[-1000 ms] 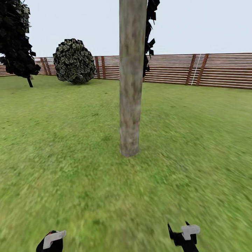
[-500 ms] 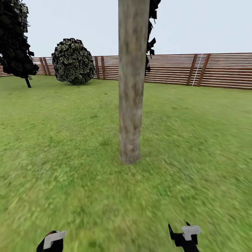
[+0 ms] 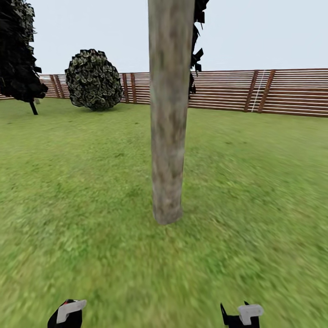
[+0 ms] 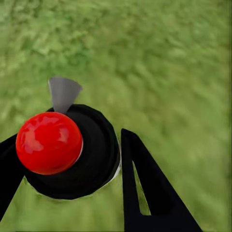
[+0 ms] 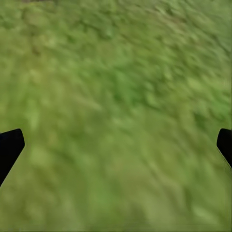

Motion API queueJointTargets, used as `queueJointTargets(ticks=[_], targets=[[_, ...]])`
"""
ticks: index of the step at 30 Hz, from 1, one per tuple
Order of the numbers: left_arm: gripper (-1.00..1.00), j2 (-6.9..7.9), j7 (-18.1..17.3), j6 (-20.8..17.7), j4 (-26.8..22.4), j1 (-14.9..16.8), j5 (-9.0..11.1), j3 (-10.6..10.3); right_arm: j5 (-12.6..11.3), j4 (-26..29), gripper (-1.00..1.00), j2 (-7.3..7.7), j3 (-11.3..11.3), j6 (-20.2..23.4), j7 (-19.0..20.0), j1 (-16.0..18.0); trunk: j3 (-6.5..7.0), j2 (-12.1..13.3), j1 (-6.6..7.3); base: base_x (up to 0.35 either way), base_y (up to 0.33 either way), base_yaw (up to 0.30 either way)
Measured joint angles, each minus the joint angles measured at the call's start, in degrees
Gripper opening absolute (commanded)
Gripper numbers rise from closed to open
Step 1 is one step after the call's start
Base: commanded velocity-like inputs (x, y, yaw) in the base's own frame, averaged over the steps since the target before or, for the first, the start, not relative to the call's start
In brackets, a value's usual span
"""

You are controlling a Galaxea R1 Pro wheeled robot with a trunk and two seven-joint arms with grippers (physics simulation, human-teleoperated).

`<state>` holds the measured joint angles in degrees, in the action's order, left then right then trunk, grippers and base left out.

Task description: In the garden, pick up the pesticide atomizer on the floor and spray pesticide onto both trees until each tree trunk is fully covered.

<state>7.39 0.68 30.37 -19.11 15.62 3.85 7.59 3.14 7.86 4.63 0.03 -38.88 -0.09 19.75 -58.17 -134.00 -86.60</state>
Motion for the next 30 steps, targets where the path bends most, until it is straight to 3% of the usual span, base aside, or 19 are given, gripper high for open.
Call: queueJointTargets(ticks=[14, 19, 20, 22, 23, 24, 25, 26, 28, 30], targets=[[-1.00, 0.15, -1.22, -0.07, 0.61, -0.10, -0.18, -0.69, 0.13, 0.00, 1.00, -0.25, 0.08, 0.04, 0.20, 0.00, 0.00, 0.00, -0.02, 0.259, -0.112, 0.000], [-1.00, 0.50, -6.16, -0.20, 0.51, 0.29, -0.56, -1.12, 0.28, 2.14, 1.00, 0.38, 0.06, 0.10, 0.57, 0.06, 0.00, 0.00, -0.03, 0.020, -0.008, 0.000], [-1.00, 3.02, -12.23, -0.82, 0.43, 0.63, -7.14, -2.85, 4.17, 7.64, 1.00, 1.09, 0.30, 1.02, 2.21, 0.10, 0.01, 0.00, -0.03, 0.000, 0.000, 0.000], [-1.00, 4.41, -16.20, -2.39, -0.02, 1.47, -12.75, -3.23, 10.29, 11.19, 1.00, 1.33, 0.61, 4.50, 5.44, 0.14, 0.00, 0.00, -0.03, 0.000, 0.000, 0.000], [-1.00, 4.59, -17.08, -3.09, -0.12, 1.93, -14.09, -3.27, 12.06, 11.83, 1.00, 1.37, 0.64, 5.92, 6.51, 0.27, 0.00, 0.00, -0.03, 0.000, 0.000, 0.000], [-1.00, 5.19, -23.68, -9.18, 1.28, 5.95, -22.26, -4.04, 20.93, 15.01, 1.00, 0.77, 0.88, 16.06, 15.15, 3.06, 0.00, 0.02, -0.04, 0.000, 0.000, 0.000], [-1.00, 5.32, -26.33, -11.13, -0.45, 7.97, -23.43, -3.51, 22.41, 15.68, 1.00, 0.40, 0.79, 18.60, 17.75, 5.39, 0.02, 0.00, -0.03, 0.000, 0.000, 0.000], [-1.00, 5.38, -30.70, -12.53, -0.45, 9.73, -27.10, -3.67, 23.73, 16.13, 1.00, -0.19, 0.84, 20.78, 21.55, 7.05, 0.02, 0.01, -0.03, 0.000, 0.000, 0.000], [-1.00, 5.36, -36.78, -13.59, -0.42, 12.29, -31.69, -3.64, 24.87, 16.45, 1.00, -0.71, 0.93, 22.21, 27.19, 8.99, 0.01, 0.00, -0.03, 0.000, 0.000, 0.000], [-1.00, 5.19, -40.97, -14.13, -0.39, 13.80, -34.58, -3.63, 25.65, 16.72, 1.00, -0.90, 0.94, 22.73, 31.54, 9.95, 0.01, 0.00, -0.03, 0.000, 0.000, 0.000]])
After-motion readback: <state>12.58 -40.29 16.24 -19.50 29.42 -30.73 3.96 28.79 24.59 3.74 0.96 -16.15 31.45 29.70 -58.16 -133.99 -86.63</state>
